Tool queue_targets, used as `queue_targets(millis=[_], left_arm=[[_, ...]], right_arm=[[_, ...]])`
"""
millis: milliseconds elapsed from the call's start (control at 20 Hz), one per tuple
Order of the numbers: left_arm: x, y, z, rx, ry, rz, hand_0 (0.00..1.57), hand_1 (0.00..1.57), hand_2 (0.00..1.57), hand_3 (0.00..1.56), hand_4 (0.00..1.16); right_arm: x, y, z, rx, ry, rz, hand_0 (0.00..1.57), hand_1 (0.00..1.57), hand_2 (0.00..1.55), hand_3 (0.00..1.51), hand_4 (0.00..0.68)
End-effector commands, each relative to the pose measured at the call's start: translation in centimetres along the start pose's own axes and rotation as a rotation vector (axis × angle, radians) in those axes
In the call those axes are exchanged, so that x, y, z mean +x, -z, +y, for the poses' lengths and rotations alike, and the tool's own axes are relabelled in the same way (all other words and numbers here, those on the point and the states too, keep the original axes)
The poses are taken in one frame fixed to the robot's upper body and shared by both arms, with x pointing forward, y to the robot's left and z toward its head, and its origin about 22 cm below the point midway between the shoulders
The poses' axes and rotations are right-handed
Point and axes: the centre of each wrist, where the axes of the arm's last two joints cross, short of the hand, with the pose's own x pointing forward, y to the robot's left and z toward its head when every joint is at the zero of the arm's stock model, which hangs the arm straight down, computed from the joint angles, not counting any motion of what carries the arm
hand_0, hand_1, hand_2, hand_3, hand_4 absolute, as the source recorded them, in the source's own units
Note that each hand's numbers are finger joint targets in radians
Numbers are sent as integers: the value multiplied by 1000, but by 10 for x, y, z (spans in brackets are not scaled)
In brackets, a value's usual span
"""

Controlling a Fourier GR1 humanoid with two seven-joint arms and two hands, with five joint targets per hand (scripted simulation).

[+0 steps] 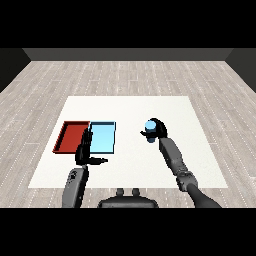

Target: Pick the blue can and put it in the blue box

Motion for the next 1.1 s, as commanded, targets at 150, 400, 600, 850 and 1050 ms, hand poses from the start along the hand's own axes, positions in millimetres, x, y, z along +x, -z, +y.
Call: queue_targets(millis=[150,400,600,850,1050], left_arm=[[-21,-7,-23,-83,-50,82,0,0,0,0,0],[-11,14,-32,-81,-65,92,0,0,0,0,0],[-19,17,-37,-102,-47,124,0,0,0,0,0],[-17,32,-59,-141,-73,134,0,0,0,0,0],[-17,13,-80,-149,-47,136,0,0,0,0,0]], right_arm=[[27,17,29,77,8,-153,1441,1441,1428,1411,665],[49,7,29,77,11,-170,1432,1432,1448,1419,659],[50,-21,71,83,30,-168,1432,1432,1448,1419,659],[53,-20,79,103,17,-179,1424,1424,1425,1403,652],[65,-22,101,99,9,-188,1423,1423,1438,1409,666]])
